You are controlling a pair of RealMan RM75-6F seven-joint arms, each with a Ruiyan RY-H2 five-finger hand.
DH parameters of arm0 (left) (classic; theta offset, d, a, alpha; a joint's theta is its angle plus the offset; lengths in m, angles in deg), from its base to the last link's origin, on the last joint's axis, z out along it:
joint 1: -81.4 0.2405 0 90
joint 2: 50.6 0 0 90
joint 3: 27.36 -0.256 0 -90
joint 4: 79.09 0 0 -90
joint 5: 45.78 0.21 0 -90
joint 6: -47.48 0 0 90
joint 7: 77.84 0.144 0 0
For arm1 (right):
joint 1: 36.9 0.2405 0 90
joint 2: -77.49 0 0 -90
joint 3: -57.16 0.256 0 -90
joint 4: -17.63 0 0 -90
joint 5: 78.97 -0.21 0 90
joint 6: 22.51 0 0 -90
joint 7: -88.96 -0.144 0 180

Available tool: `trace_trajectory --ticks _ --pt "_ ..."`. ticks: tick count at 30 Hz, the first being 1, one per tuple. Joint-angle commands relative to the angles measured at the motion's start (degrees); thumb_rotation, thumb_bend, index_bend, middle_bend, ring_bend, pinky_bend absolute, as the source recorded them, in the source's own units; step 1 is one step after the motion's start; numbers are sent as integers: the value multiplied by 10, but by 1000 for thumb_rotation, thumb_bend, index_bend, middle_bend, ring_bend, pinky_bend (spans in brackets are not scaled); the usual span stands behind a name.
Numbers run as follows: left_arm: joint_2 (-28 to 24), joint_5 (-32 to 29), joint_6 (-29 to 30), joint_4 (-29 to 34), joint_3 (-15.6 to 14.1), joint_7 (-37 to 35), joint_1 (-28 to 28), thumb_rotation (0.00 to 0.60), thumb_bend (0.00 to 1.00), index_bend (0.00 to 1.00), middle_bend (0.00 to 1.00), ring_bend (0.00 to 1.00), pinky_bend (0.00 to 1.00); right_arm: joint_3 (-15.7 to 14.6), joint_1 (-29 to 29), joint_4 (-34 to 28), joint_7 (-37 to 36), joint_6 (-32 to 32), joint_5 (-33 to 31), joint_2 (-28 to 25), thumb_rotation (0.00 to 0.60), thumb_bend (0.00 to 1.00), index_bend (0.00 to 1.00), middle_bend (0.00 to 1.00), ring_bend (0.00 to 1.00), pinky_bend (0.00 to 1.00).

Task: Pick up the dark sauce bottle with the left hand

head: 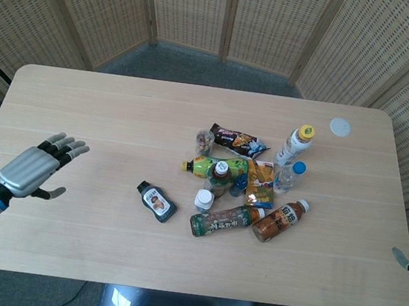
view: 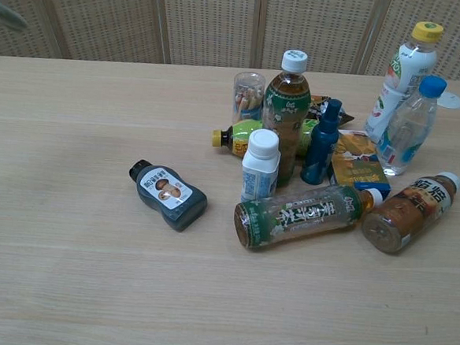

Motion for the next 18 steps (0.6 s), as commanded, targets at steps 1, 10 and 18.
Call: trace_trajectory --ticks 1,10,18 --pt "38 4 -35 -17 -8 24 -26 600 338 0 0 0 0 -1 -3 -2 0 4 0 -3 516 16 0 0 0 0" --pt "151 -16 -82 -76 -11 90 -68 600 337 0 0 0 0 -3 -16 0 -9 19 -1 -9 517 15 0 0 0 0" --pt "232 -51 -110 -122 -6 143 -97 600 337 0 0 0 0 -4 -28 2 -17 29 -6 -14 511 14 0 0 0 0"
